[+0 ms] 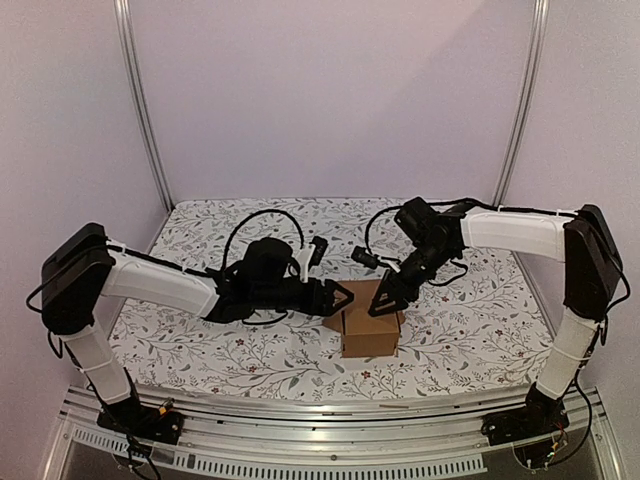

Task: Fold the paper box

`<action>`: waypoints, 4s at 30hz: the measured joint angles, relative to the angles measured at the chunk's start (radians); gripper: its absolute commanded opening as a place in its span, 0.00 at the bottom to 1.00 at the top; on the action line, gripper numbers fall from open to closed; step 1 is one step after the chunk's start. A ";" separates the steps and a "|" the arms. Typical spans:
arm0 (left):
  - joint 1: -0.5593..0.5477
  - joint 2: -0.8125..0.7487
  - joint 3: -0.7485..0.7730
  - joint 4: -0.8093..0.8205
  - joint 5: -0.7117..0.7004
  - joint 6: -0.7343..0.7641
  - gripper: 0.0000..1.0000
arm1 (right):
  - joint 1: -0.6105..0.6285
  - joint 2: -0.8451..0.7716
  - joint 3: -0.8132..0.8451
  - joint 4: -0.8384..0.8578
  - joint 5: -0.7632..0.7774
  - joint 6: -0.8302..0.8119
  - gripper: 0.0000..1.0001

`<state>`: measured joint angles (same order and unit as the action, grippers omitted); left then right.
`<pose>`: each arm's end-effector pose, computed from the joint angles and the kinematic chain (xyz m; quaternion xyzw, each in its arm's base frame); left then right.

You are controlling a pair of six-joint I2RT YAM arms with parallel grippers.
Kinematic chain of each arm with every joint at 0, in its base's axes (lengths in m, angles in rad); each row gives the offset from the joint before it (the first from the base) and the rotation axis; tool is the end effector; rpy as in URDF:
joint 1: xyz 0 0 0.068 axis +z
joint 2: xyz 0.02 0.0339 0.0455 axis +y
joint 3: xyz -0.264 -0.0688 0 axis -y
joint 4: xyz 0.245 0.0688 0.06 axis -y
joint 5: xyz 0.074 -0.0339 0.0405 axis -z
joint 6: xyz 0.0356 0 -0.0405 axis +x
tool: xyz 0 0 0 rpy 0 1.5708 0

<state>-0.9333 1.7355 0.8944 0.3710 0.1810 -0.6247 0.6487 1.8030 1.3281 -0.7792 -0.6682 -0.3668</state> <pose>0.2142 -0.3000 0.1819 0.1772 0.8315 -0.4207 0.3165 0.2718 0.2338 0.2149 -0.4988 0.7901 0.3415 0.1020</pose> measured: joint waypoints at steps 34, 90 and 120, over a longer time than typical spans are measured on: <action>0.001 -0.073 0.076 -0.046 -0.103 0.016 0.78 | -0.096 -0.064 0.032 -0.096 -0.069 0.011 0.45; 0.195 0.404 0.232 0.040 0.104 -0.265 0.48 | -0.322 0.568 0.418 -0.248 -0.214 0.255 0.13; 0.158 -0.071 -0.144 0.211 0.170 0.126 0.74 | -0.322 -0.124 0.147 -0.140 -0.242 0.101 0.00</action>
<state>-0.7750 1.6646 0.7502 0.5816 0.3511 -0.4992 0.3271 1.6787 1.4750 -0.9195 -0.9104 -0.2661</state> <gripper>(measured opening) 0.739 0.007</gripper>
